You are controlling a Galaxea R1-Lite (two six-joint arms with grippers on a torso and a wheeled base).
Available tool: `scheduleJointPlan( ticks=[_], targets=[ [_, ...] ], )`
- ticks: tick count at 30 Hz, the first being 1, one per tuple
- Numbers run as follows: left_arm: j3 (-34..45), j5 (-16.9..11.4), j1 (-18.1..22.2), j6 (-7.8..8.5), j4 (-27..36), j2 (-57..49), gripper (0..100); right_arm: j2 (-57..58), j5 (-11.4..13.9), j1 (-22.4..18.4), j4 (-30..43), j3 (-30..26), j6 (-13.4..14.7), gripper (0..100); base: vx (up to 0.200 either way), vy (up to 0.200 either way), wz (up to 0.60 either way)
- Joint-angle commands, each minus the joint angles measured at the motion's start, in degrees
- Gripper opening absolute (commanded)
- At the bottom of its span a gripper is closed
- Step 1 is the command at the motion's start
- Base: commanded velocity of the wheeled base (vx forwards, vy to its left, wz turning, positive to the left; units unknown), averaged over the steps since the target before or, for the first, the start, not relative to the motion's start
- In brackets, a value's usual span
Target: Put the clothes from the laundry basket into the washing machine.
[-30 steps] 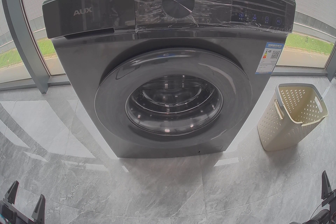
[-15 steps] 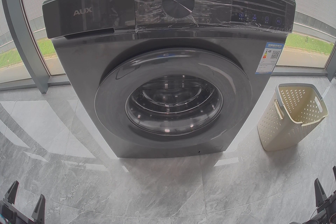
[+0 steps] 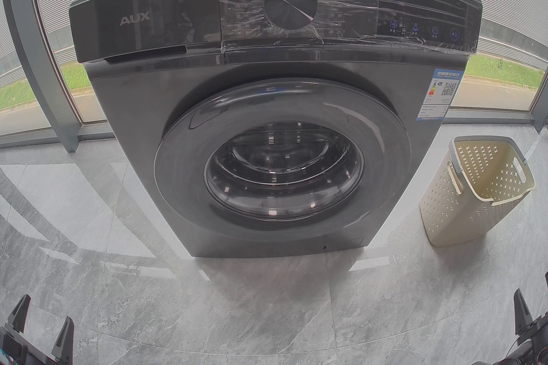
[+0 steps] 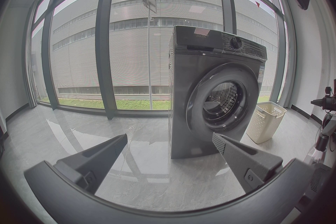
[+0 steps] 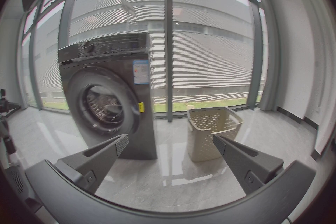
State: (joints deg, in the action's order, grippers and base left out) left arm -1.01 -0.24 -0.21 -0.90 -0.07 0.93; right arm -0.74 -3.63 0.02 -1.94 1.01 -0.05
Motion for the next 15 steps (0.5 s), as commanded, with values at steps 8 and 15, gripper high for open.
scheduleJointPlan(
  ticks=[8, 15],
  targets=[
    [0.9, 0.0, 0.0, -0.42, 0.0, -0.9, 100, 0.7, 5.6, 0.3, 1.7, -1.0, -0.8, 100, 0.0, 0.0, 0.0],
    [0.9, 0.2, 0.0, -0.59, 0.1, -0.9, 100, 0.3, 3.3, 0.5, 1.7, -1.0, -0.1, 100, 0.0, 0.0, 0.0]
  ],
)
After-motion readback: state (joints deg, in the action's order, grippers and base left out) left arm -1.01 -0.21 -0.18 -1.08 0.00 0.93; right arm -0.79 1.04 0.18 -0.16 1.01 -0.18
